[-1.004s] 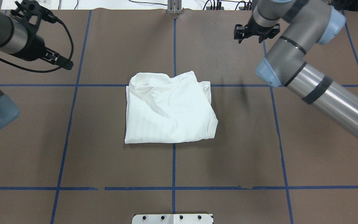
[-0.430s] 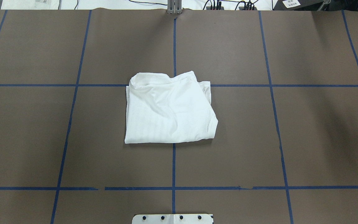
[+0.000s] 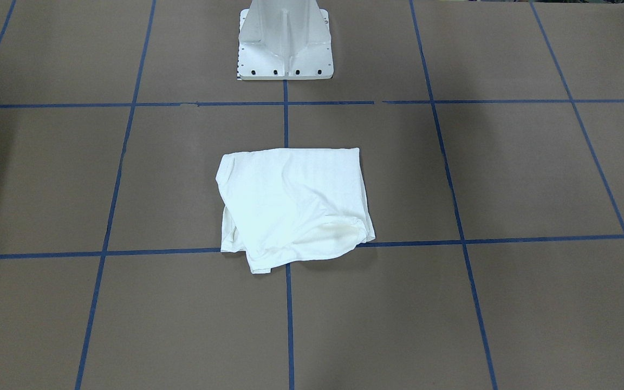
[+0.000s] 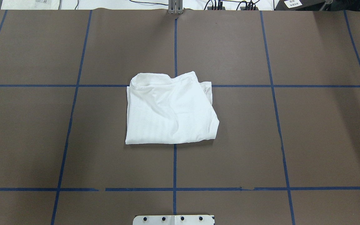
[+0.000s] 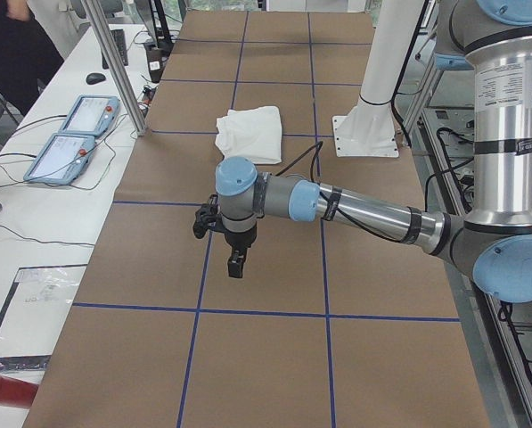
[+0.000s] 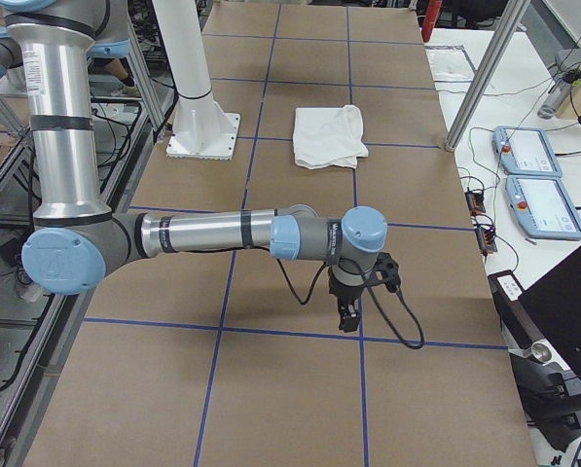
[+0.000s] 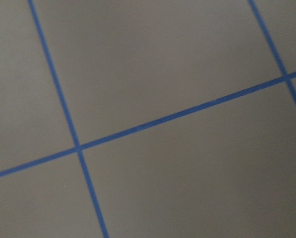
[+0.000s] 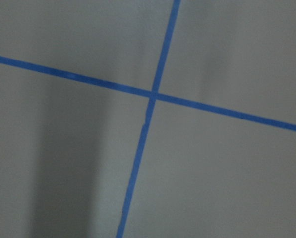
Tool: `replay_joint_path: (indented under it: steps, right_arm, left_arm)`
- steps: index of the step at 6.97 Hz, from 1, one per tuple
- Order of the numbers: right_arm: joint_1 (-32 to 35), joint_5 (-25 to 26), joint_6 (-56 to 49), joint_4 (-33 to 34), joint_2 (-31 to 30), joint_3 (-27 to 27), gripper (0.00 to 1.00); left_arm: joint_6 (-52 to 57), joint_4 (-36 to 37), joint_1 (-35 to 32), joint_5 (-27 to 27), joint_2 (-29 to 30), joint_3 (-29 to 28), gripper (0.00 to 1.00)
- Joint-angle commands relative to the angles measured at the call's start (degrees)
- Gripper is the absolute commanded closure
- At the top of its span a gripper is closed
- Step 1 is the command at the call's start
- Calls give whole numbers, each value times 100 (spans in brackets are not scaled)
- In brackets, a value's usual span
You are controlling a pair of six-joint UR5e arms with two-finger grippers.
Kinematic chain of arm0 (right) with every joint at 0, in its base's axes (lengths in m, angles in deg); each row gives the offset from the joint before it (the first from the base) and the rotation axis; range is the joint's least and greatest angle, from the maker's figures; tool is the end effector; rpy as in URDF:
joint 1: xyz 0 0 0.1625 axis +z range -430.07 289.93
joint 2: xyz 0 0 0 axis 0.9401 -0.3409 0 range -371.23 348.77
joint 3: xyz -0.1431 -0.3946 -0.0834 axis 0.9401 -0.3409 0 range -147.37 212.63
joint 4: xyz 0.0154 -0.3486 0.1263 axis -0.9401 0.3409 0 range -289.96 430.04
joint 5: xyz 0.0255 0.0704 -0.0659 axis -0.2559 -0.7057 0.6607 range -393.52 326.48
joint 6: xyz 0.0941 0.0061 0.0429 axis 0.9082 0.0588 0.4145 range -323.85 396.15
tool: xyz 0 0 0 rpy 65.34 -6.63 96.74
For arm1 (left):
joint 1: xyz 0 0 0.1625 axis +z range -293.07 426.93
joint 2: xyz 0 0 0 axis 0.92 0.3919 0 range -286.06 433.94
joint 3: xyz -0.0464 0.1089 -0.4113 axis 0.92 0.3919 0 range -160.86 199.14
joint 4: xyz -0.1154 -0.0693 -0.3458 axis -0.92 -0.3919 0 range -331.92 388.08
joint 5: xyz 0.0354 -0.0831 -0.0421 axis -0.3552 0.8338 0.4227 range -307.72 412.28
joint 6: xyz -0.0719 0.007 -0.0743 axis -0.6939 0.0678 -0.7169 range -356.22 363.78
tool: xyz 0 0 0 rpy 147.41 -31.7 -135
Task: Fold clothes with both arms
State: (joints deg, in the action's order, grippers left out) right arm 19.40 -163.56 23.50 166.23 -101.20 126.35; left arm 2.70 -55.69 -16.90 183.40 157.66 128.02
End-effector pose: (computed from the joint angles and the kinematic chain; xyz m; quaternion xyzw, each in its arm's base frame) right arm 0.0625 -0.4428 0.6512 0.0164 -0.3425 -0.1006 0.9340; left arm -0.0219 -0.4035 0.5788 0.0298 0.3533 0.0611 0.9331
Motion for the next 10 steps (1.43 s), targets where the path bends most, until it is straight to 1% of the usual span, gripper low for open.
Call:
replay_joint_path:
  steps: [1,2,3,4,10]
  right_arm:
    - [202,5,-105,-136,-363,32,0]
    - [212,40,-106,-127,-433,-2,0]
    - [255,5,-97,-136,-452,67,0]
    - [273,-13,-54,-127,-469,224,0]
    - [273,31,-9,-127,-478,243,0]
  left_arm:
    - [604,10,-159,402,-310,-131,0]
    - [836,70,-378,492,-373,-148,0]
    - [777,97,-432,476,-287,-105,0]
    - [785,97,-415,397,-338,-183,0]
    - [776,54,-424,344,-365,-140,0]
